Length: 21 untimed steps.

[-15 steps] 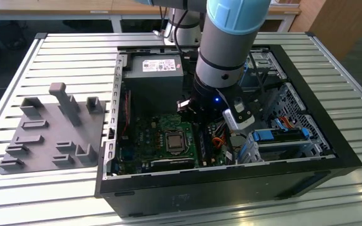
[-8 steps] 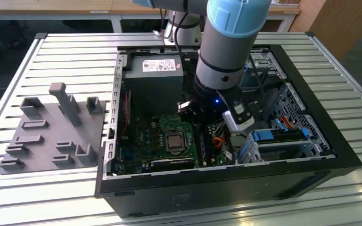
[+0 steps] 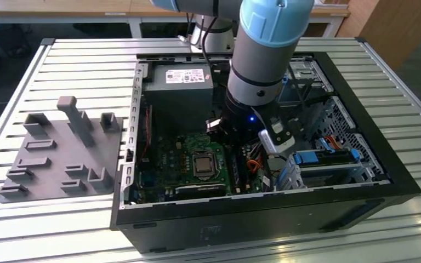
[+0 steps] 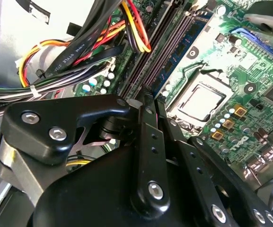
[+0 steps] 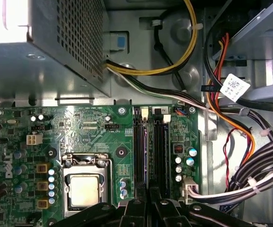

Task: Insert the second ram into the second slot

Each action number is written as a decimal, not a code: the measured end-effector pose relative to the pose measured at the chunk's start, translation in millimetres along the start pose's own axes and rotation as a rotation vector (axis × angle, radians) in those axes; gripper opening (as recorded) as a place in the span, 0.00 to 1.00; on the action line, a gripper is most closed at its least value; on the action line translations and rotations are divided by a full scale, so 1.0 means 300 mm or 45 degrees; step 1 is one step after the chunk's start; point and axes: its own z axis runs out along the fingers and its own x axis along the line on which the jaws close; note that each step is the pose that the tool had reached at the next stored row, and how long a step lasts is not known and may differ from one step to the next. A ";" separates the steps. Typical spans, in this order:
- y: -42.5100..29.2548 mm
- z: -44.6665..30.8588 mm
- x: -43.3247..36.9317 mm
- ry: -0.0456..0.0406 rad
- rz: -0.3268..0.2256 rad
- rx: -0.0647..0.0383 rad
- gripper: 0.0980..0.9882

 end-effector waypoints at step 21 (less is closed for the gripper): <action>0.005 0.020 -0.001 0.000 -0.007 0.002 0.04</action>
